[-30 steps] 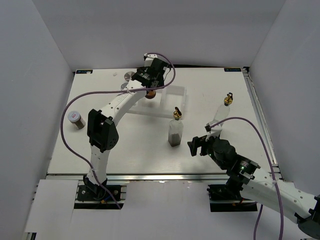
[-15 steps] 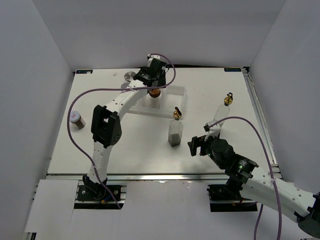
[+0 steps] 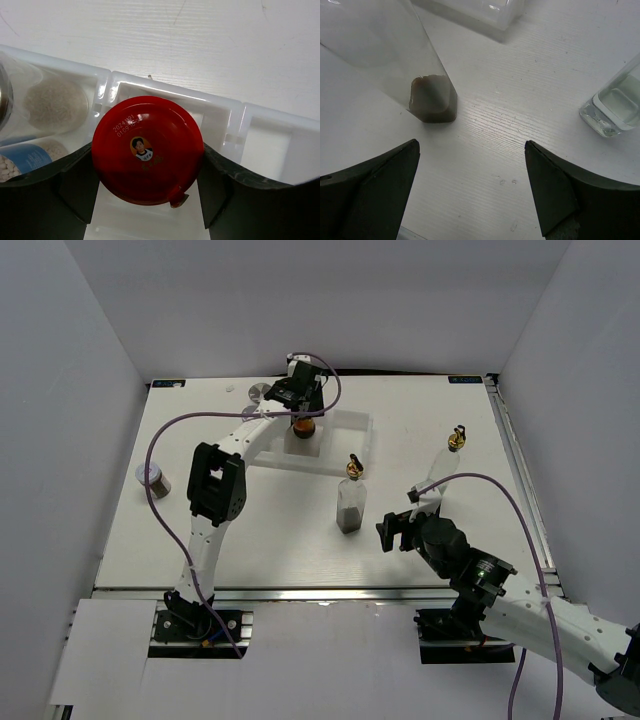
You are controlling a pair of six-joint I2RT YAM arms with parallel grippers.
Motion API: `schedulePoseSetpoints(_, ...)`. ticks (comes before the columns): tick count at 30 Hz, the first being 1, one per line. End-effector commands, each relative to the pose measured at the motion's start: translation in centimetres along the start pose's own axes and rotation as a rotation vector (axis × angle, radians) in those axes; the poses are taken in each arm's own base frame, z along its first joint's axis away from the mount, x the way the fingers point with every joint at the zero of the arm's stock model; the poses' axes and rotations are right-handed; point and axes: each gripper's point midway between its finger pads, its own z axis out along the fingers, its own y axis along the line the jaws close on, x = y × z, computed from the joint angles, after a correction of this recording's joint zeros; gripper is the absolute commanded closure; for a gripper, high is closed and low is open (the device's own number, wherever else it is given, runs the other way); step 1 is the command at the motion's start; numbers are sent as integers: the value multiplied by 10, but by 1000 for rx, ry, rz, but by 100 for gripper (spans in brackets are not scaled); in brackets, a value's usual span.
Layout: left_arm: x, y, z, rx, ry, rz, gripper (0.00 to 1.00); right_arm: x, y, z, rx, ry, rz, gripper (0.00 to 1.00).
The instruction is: Organize the condiment bottles
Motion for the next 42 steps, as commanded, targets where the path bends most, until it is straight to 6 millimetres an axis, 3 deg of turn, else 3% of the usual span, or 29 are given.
schedulePoseSetpoints(1, -59, -13, -21, 61, -162, -67, 29, -8, -2, 1, 19, -19, 8, 11)
schedulePoseSetpoints(3, -61, -15, -22, 71, -161, -68, 14, -8, -2, 1, 22, -17, 7, 10)
schedulePoseSetpoints(6, -63, -13, -24, 63, -168, -71, 2, -7, -1, 2, 20, -11, 4, 10)
schedulePoseSetpoints(13, -71, -16, -38, 99, -161, -51, 2, -7, 0, 2, 15, -12, 5, 10)
schedulePoseSetpoints(18, -102, -16, -83, 152, -207, -56, 2, -7, 0, 2, 9, -10, 5, 11)
schedulePoseSetpoints(26, -116, 23, -153, 116, -276, -77, 2, -6, 3, 4, -4, -7, 2, 11)
schedulePoseSetpoints(30, -113, 76, -175, -89, -307, -132, 2, -5, 3, 3, -3, -3, 3, 11)
schedulePoseSetpoints(31, -104, 96, -179, -153, -298, -173, 2, -5, 3, 3, -4, -5, 6, 11)
schedulePoseSetpoints(33, -93, 131, -172, -215, -265, -229, 2, -6, 5, 3, -13, -10, 9, 11)
schedulePoseSetpoints(34, -81, 147, -168, -250, -237, -274, 2, -7, 6, 3, -19, -14, 10, 11)
schedulePoseSetpoints(35, -76, 180, -161, -314, -217, -326, 2, -7, 7, 3, -25, -14, 10, 11)
schedulePoseSetpoints(36, -65, 198, -156, -343, -183, -358, 2, -7, 7, 3, -25, -13, 11, 10)
schedulePoseSetpoints(37, -41, 216, -144, -381, -132, -401, 2, -6, 6, 3, -23, -10, 9, 11)
schedulePoseSetpoints(38, -32, 250, -144, -438, -120, -459, 2, -6, 7, 3, -26, -10, 10, 11)
schedulePoseSetpoints(40, -14, 284, -141, -519, -134, -551, 2, -6, 8, 2, -29, -10, 12, 11)
schedulePoseSetpoints(41, 12, 309, -144, -576, -107, -589, 2, -6, 8, 2, -29, -10, 11, 11)
schedulePoseSetpoints(42, 16, 316, -142, -572, -126, -621, 2, -8, 7, 2, -26, -15, 13, 10)
